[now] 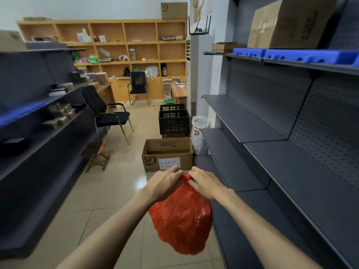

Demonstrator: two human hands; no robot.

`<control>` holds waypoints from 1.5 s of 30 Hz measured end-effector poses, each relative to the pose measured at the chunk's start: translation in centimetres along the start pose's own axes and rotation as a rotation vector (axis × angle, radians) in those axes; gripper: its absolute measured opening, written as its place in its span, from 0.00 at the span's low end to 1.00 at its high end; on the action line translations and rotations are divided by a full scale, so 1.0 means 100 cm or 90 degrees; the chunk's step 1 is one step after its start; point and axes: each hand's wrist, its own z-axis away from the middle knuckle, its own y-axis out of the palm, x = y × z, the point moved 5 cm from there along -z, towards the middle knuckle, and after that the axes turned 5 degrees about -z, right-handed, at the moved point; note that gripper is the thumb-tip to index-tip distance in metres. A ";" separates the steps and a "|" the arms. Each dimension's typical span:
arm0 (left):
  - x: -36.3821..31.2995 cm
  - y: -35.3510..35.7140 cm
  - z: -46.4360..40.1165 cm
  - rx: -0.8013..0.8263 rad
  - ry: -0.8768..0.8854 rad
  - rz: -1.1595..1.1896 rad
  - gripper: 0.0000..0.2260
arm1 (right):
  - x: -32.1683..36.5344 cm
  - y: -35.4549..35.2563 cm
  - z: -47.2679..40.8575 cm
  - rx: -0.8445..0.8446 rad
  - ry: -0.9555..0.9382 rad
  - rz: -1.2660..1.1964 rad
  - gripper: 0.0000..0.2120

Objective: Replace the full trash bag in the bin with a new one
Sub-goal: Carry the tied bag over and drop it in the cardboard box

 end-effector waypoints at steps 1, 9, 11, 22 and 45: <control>0.008 0.004 -0.010 0.004 0.002 -0.003 0.21 | -0.008 -0.001 -0.013 0.005 -0.008 -0.004 0.12; 0.077 0.031 -0.111 0.024 -0.053 -0.012 0.20 | -0.080 -0.011 -0.131 0.026 -0.049 -0.039 0.12; 0.097 0.039 -0.132 0.030 -0.071 -0.015 0.18 | -0.095 -0.012 -0.162 0.040 -0.067 -0.038 0.12; 0.232 0.075 -0.240 0.086 -0.155 -0.032 0.17 | -0.147 -0.002 -0.344 0.061 -0.114 -0.037 0.12; 0.563 0.179 -0.529 0.083 -0.084 -0.020 0.21 | -0.279 0.020 -0.764 0.014 -0.085 0.019 0.13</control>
